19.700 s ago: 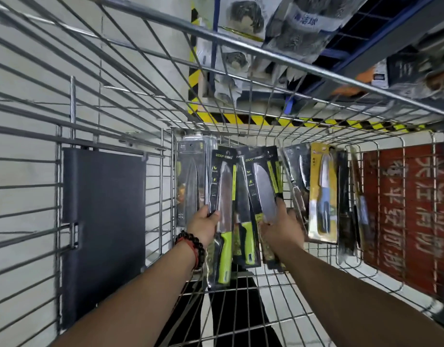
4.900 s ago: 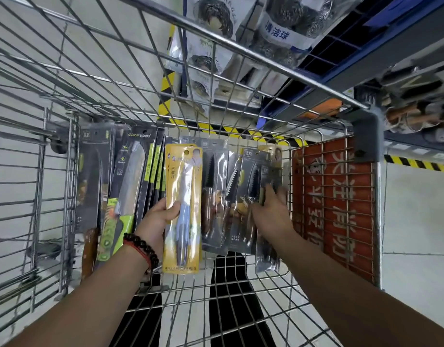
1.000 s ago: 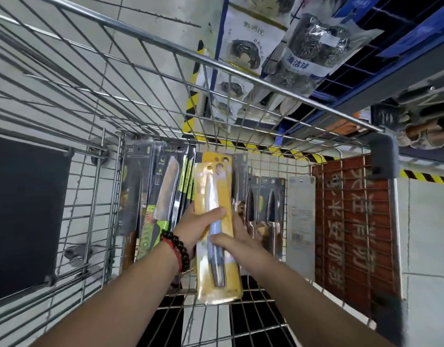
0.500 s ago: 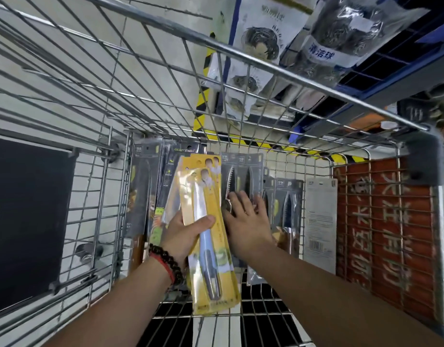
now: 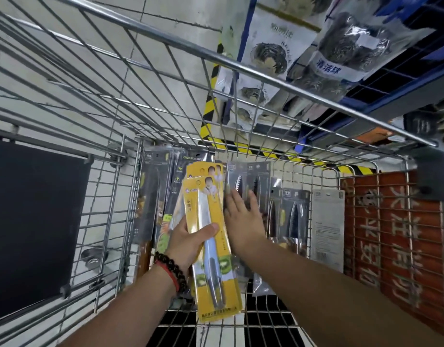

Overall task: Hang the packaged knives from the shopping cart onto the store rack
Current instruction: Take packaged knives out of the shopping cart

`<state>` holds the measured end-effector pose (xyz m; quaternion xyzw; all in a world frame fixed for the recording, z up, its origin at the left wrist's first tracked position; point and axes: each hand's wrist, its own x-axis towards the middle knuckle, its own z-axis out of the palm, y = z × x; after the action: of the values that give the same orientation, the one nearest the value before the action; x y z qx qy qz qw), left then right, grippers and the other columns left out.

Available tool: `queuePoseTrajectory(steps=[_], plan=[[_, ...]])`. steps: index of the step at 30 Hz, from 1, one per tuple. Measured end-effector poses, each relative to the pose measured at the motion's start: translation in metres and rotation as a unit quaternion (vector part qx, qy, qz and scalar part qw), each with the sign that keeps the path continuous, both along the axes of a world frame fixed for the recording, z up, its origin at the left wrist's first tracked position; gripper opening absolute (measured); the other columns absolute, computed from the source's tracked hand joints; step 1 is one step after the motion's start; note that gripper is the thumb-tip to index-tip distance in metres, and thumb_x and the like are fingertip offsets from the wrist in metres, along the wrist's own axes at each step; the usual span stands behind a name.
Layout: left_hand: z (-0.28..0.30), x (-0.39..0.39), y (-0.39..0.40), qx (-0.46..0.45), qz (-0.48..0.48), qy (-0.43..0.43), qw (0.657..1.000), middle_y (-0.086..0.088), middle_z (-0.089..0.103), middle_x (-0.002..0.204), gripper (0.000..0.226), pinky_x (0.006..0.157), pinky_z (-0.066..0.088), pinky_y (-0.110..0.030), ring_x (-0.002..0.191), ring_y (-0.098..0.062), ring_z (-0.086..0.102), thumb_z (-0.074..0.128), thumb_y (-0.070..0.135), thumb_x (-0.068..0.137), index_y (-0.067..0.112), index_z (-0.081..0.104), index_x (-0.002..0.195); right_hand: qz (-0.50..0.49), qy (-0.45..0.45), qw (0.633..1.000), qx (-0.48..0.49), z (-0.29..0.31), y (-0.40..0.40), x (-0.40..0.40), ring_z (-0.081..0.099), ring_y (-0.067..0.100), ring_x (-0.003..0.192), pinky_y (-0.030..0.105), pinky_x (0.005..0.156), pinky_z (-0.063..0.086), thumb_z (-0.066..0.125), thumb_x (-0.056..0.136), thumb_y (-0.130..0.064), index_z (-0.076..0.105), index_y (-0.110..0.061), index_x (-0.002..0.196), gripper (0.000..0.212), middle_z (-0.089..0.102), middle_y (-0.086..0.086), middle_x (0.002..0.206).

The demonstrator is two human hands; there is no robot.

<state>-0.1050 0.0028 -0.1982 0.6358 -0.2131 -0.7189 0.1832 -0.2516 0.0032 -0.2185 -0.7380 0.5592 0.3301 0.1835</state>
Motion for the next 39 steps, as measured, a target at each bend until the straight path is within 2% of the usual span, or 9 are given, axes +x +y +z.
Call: queuePoseTrajectory(steps=[5, 9, 12, 16, 20, 25, 31, 36, 39], plan=[[-0.002, 0.010, 0.000, -0.003, -0.003, -0.007, 1.000, 0.009, 0.065, 0.123, 0.076, 0.101, 0.045, -0.047, 0.115, -0.020, 0.060, 0.088, 0.053, 0.052, 0.038, 0.058, 0.120, 0.000, -0.028, 1.000, 0.009, -0.001, 0.010, -0.010, 0.017, 0.038, 0.143, 0.065, 0.112, 0.002, 0.062, 0.085, -0.049, 0.019, -0.030, 0.150, 0.080, 0.012, 0.013, 0.157], [-0.003, 0.004, 0.001, 0.021, -0.001, 0.015, 1.000, 0.019, 0.058, 0.112, 0.061, 0.103, 0.033, -0.035, 0.114, -0.011, 0.049, 0.084, 0.044, 0.067, 0.032, 0.047, 0.113, -0.006, -0.030, 1.000, 0.009, 0.028, 0.019, -0.031, 0.020, 0.038, 0.141, 0.062, 0.112, 0.009, 0.065, 0.083, -0.047, 0.033, -0.029, 0.142, 0.070, 0.009, 0.014, 0.157], [-0.009, -0.005, 0.003, 0.018, -0.026, 0.008, 0.999, 0.012, 0.054, 0.131, 0.086, 0.103, 0.037, -0.038, 0.117, -0.016, 0.051, 0.084, 0.055, 0.059, 0.028, 0.045, 0.131, -0.019, -0.015, 1.000, 0.007, 0.044, 0.025, -0.043, 0.026, 0.037, 0.137, 0.061, 0.111, 0.011, 0.067, 0.079, -0.051, 0.039, -0.029, 0.136, 0.067, 0.022, 0.014, 0.149], [-0.008, -0.023, -0.004, 0.026, -0.033, 0.031, 0.999, 0.018, 0.057, 0.111, 0.053, 0.098, 0.036, -0.032, 0.098, -0.003, 0.054, 0.079, 0.035, 0.076, 0.036, 0.045, 0.116, -0.064, -0.002, 0.998, 0.007, 0.050, 0.033, -0.070, 0.044, 0.032, 0.117, 0.056, 0.103, 0.023, 0.073, 0.070, -0.034, 0.058, -0.030, 0.117, 0.049, 0.049, 0.008, 0.121], [-0.018, -0.037, -0.012, -0.001, -0.074, 0.000, 0.997, 0.004, 0.037, 0.149, 0.088, 0.105, 0.034, -0.040, 0.131, -0.023, 0.043, 0.077, 0.039, 0.078, 0.024, 0.026, 0.148, -0.106, -0.007, 0.992, -0.063, 0.047, 0.048, -0.098, 0.055, 0.030, 0.098, 0.058, 0.095, 0.033, 0.063, 0.076, -0.043, 0.068, -0.031, 0.088, 0.018, 0.057, 0.005, 0.095], [-0.033, -0.060, -0.025, -0.003, -0.120, -0.031, 0.992, -0.005, 0.021, 0.158, 0.105, 0.109, 0.032, -0.042, 0.140, -0.027, 0.031, 0.078, 0.042, 0.075, 0.020, 0.011, 0.153, -0.120, 0.000, 0.989, -0.088, 0.042, 0.059, -0.111, 0.049, 0.029, 0.109, 0.058, 0.101, 0.024, 0.053, 0.083, -0.046, 0.066, -0.034, 0.095, 0.021, 0.053, 0.006, 0.105], [-0.038, -0.077, -0.022, -0.086, -0.189, -0.214, 0.954, -0.005, 0.049, 0.137, 0.082, 0.088, 0.047, -0.027, 0.117, -0.026, 0.053, 0.081, 0.041, 0.072, 0.015, 0.038, 0.137, -0.147, -0.008, 0.987, -0.062, 0.021, 0.064, -0.093, 0.052, 0.036, 0.112, 0.064, 0.097, 0.038, 0.075, 0.064, -0.036, 0.068, -0.027, 0.092, 0.030, 0.057, 0.010, 0.111], [-0.030, -0.081, -0.018, -0.151, -0.240, -0.281, 0.917, -0.006, 0.022, 0.152, 0.101, 0.107, 0.038, -0.039, 0.136, -0.027, 0.035, 0.079, 0.041, 0.073, 0.023, 0.016, 0.150, -0.190, -0.070, 0.978, -0.059, 0.014, 0.076, -0.087, 0.044, 0.040, 0.127, 0.056, 0.092, 0.048, 0.077, 0.066, -0.028, 0.058, -0.028, 0.113, 0.051, 0.053, 0.012, 0.127], [-0.013, -0.092, -0.011, -0.249, -0.259, -0.319, 0.877, -0.002, 0.023, 0.151, 0.085, 0.109, 0.037, -0.039, 0.138, -0.025, 0.030, 0.076, 0.032, 0.078, 0.022, 0.027, 0.146, -0.241, -0.124, 0.959, -0.079, 0.016, 0.079, -0.086, 0.038, 0.041, 0.134, 0.055, 0.099, 0.047, 0.076, 0.068, -0.016, 0.054, -0.026, 0.123, 0.061, 0.045, 0.015, 0.139]])
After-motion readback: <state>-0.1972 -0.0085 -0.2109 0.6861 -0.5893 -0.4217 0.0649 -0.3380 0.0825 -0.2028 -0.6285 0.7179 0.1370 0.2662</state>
